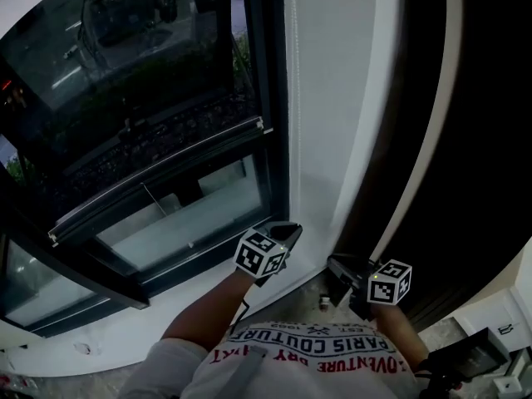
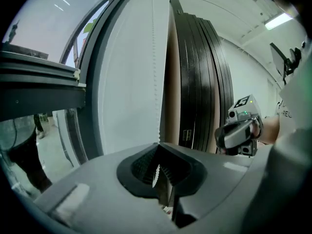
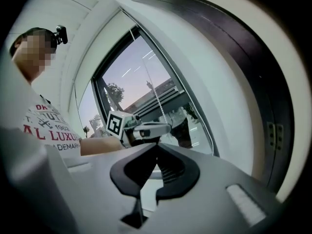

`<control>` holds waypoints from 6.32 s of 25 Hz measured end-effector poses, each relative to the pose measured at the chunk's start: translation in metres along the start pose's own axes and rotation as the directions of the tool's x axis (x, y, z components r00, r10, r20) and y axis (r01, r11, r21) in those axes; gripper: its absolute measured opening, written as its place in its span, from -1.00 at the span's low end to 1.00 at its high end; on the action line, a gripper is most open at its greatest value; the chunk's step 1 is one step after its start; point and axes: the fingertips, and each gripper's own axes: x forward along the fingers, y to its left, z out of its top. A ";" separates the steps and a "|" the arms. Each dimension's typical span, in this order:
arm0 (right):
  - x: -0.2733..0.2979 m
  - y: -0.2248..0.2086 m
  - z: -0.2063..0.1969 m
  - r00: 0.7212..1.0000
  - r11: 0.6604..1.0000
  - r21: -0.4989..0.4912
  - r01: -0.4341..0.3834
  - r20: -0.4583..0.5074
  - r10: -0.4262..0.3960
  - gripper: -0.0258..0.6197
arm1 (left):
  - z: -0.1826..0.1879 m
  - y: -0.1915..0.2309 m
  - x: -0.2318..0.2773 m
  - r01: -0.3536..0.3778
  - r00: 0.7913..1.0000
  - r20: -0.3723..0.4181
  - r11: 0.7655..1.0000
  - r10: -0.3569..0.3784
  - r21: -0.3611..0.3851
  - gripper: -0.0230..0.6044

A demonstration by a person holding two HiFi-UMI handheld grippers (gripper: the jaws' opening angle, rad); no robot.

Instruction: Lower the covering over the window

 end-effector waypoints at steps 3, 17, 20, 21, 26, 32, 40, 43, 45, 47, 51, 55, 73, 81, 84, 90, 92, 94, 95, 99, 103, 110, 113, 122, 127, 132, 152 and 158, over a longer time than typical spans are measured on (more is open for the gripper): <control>0.018 0.013 0.042 0.995 0.994 -0.095 -0.045 0.081 0.053 -0.92 | -0.004 -0.001 -0.009 0.033 0.999 0.001 0.999 -0.033 -0.007 -0.91; 0.110 0.074 0.160 0.988 0.935 -0.343 -0.086 0.090 0.124 -0.42 | -0.012 -0.006 -0.039 0.120 0.991 0.053 0.993 -0.120 -0.012 -0.91; 0.114 0.089 0.181 0.983 0.915 -0.398 -0.065 0.131 0.127 -0.45 | -0.013 -0.005 -0.043 0.130 0.989 0.063 0.991 -0.131 0.015 -0.91; 0.115 0.092 0.186 0.982 0.913 -0.404 -0.052 0.147 0.121 -0.49 | -0.013 -0.006 -0.044 0.135 0.989 0.065 0.991 -0.136 0.024 -0.91; 0.114 0.098 0.198 0.975 0.919 -0.395 -0.005 0.201 0.091 -0.76 | -0.018 -0.007 -0.052 0.143 0.987 0.069 0.989 -0.146 0.046 -0.91; 0.114 0.097 0.198 0.975 0.925 -0.381 0.006 0.210 0.080 -0.88 | -0.015 -0.012 -0.053 0.170 0.982 0.076 0.985 -0.172 0.037 -0.91; 0.114 0.104 0.196 0.963 0.926 -0.377 0.008 0.253 0.094 -0.89 | -0.016 -0.007 -0.061 0.193 0.978 0.082 0.981 -0.191 -0.023 -0.91; 0.117 0.102 0.186 0.969 0.925 -0.381 0.011 0.233 0.084 -0.89 | -0.026 -0.007 -0.057 0.179 0.983 0.049 0.984 -0.179 0.003 -0.91; 0.125 0.095 0.167 0.980 0.922 -0.387 0.014 0.188 0.064 -0.89 | -0.045 -0.004 -0.052 0.163 0.987 0.014 0.987 -0.163 0.018 -0.91; 0.131 0.087 0.148 0.985 0.930 -0.366 0.005 0.161 0.058 -0.89 | -0.066 0.001 -0.050 0.144 0.990 -0.001 0.990 -0.144 0.006 -0.91; 0.144 0.069 0.111 0.996 0.934 -0.358 0.009 0.081 0.021 -0.89 | -0.106 0.014 -0.045 0.120 0.989 -0.087 0.992 -0.121 -0.026 -0.91; 0.153 0.057 0.070 1.000 0.953 -0.302 -0.014 0.020 0.021 -0.89 | -0.146 0.020 -0.042 0.075 0.983 -0.166 0.997 -0.080 -0.034 -0.90; 0.160 0.041 0.056 1.000 0.957 -0.290 -0.010 -0.004 0.009 -0.89 | -0.048 0.034 -0.083 0.165 0.981 0.107 0.986 -0.161 -0.031 -0.59; 0.160 0.047 0.052 1.000 0.955 -0.294 -0.029 -0.013 0.026 -0.89 | 0.096 0.037 -0.124 0.209 0.924 0.292 0.966 -0.247 0.156 -0.59; 0.161 0.048 0.051 0.999 0.955 -0.296 -0.033 -0.013 0.030 -0.89 | 0.139 0.036 -0.130 0.182 0.903 0.350 0.960 -0.248 0.211 -0.59; 0.161 0.050 0.051 0.999 0.955 -0.295 -0.033 -0.004 0.034 -0.89 | 0.178 0.025 -0.127 0.215 0.888 0.360 0.950 -0.286 0.226 -0.60; 0.160 0.050 0.051 0.999 0.955 -0.295 -0.032 -0.005 0.032 -0.89 | 0.185 0.019 -0.128 0.233 0.880 0.368 0.948 -0.301 0.219 -0.60; 0.160 0.049 0.052 1.000 0.955 -0.296 -0.029 -0.004 0.029 -0.89 | 0.190 0.016 -0.126 0.238 0.880 0.366 0.948 -0.302 0.210 -0.60; 0.159 0.049 0.052 1.000 0.955 -0.296 -0.027 -0.003 0.028 -0.89 | 0.190 0.016 -0.125 0.236 0.885 0.358 0.950 -0.297 0.205 -0.60; 0.158 0.048 0.052 1.000 0.956 -0.293 -0.022 0.002 0.023 -0.89 | 0.190 0.020 -0.121 0.237 0.895 0.347 0.957 -0.281 0.165 -0.86; 0.158 0.046 0.054 1.000 0.957 -0.290 -0.019 0.008 0.022 -0.89 | 0.191 0.022 -0.121 0.249 0.894 0.349 0.959 -0.282 0.137 -0.90; 0.167 0.039 0.023 0.997 0.974 -0.220 -0.047 -0.065 0.034 -0.89 | 0.161 0.023 -0.102 0.226 0.932 0.250 0.961 -0.260 0.160 -0.91; 0.169 0.031 0.010 0.996 0.982 -0.184 -0.046 -0.079 0.031 -0.89 | 0.148 0.029 -0.097 0.239 0.928 0.265 0.965 -0.260 0.110 -0.91; 0.171 -0.002 -0.063 0.969 0.993 -0.116 0.004 -0.244 -0.033 -0.89 | 0.071 0.036 -0.068 0.222 0.960 0.158 0.973 -0.229 0.062 -0.91; 0.171 -0.017 -0.087 0.962 0.997 -0.066 0.037 -0.267 -0.053 -0.89 | 0.045 0.037 -0.058 0.212 0.965 0.149 0.976 -0.216 0.039 -0.91; 0.169 -0.026 -0.129 0.926 0.997 -0.052 0.061 -0.371 -0.076 -0.89 | 0.004 0.032 -0.044 0.206 0.976 0.063 0.978 -0.208 0.026 -0.91; 0.123 -0.031 -0.072 0.942 0.992 -0.100 0.075 -0.320 -0.103 -0.59 | -0.017 0.019 -0.037 0.200 0.976 0.088 0.980 -0.199 -0.005 -0.90; 0.101 0.009 0.060 0.993 0.971 -0.235 0.049 -0.089 -0.072 -0.53 | -0.018 0.003 -0.041 0.208 0.973 0.099 0.978 -0.207 -0.002 -0.90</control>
